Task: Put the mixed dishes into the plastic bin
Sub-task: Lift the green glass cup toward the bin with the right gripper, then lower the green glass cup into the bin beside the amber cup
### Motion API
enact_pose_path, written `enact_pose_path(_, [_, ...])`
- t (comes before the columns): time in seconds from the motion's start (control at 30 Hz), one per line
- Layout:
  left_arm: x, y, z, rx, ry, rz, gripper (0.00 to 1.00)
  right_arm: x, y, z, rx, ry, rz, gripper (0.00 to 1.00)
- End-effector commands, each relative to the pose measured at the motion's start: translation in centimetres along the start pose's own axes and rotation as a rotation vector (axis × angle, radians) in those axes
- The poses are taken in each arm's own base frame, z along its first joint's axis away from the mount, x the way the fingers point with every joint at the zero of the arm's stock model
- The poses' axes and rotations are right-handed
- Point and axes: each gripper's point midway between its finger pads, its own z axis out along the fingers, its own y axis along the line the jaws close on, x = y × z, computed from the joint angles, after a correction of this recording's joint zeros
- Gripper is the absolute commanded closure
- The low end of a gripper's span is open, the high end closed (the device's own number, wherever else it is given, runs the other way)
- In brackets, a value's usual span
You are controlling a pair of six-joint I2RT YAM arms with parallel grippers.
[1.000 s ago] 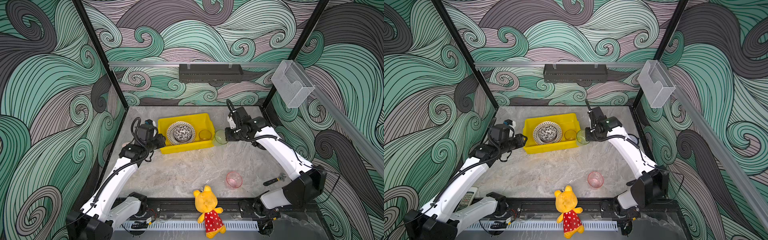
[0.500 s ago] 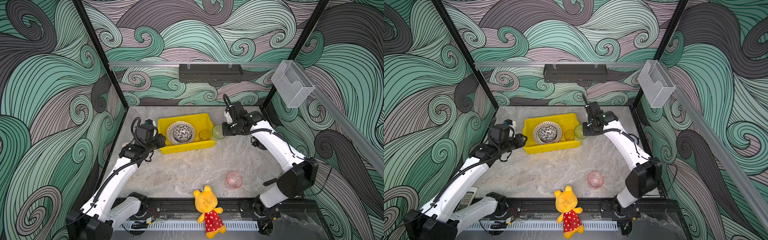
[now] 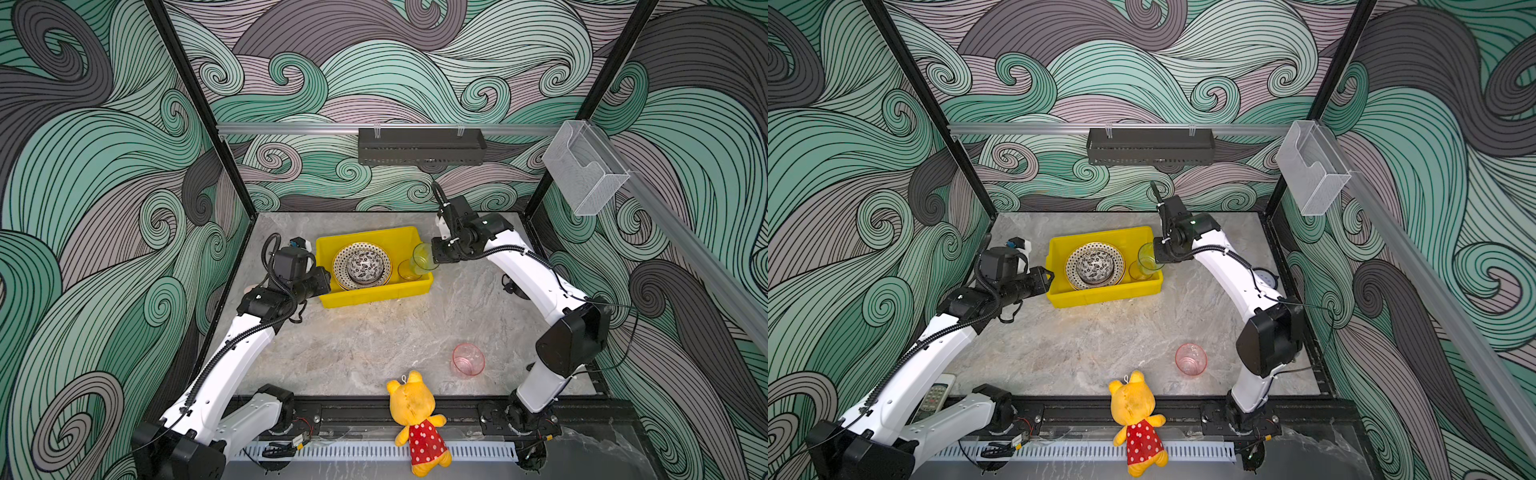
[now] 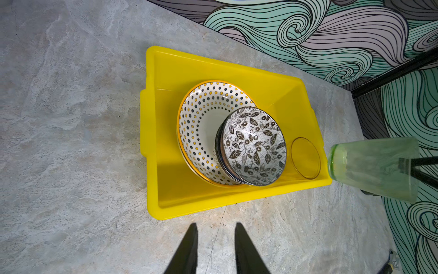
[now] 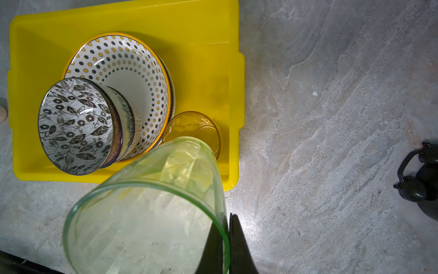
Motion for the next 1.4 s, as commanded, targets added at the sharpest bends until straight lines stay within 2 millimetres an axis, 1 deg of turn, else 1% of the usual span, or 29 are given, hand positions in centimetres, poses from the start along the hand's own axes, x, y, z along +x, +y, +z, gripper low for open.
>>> enact_pose_path(0.0, [-1.6,-0.1,-1.1,-0.015,-0.039,0.024,0.70,-0.9,0.7,-0.2,-0.003,-0.014,-0.012,1.00])
enact_pose_path(0.27, [-1.8,0.0,-1.0,-0.032,-0.037,0.040,0.70,-1.3,1.1,1.2,0.021,0.016,-0.036,1.00])
enact_pose_path(0.5, [-1.8,-0.1,-0.8,-0.032,-0.024,0.034,0.70,-1.4,1.2,2.0,0.024,0.035,-0.049,1.00])
enact_pose_path(0.87, [-1.7,0.1,-0.6,-0.038,-0.023,0.035,0.70,-0.9,0.7,3.6,0.059,0.074,-0.052,1.00])
enact_pose_path(1.13, [-1.6,0.4,-0.7,-0.050,-0.022,0.038,0.70,-1.0,0.9,4.8,0.060,0.092,-0.046,1.00])
enact_pose_path(1.37, [-1.3,0.6,-0.8,-0.052,-0.027,0.032,0.70,-0.5,0.9,5.8,0.077,0.117,-0.035,1.00])
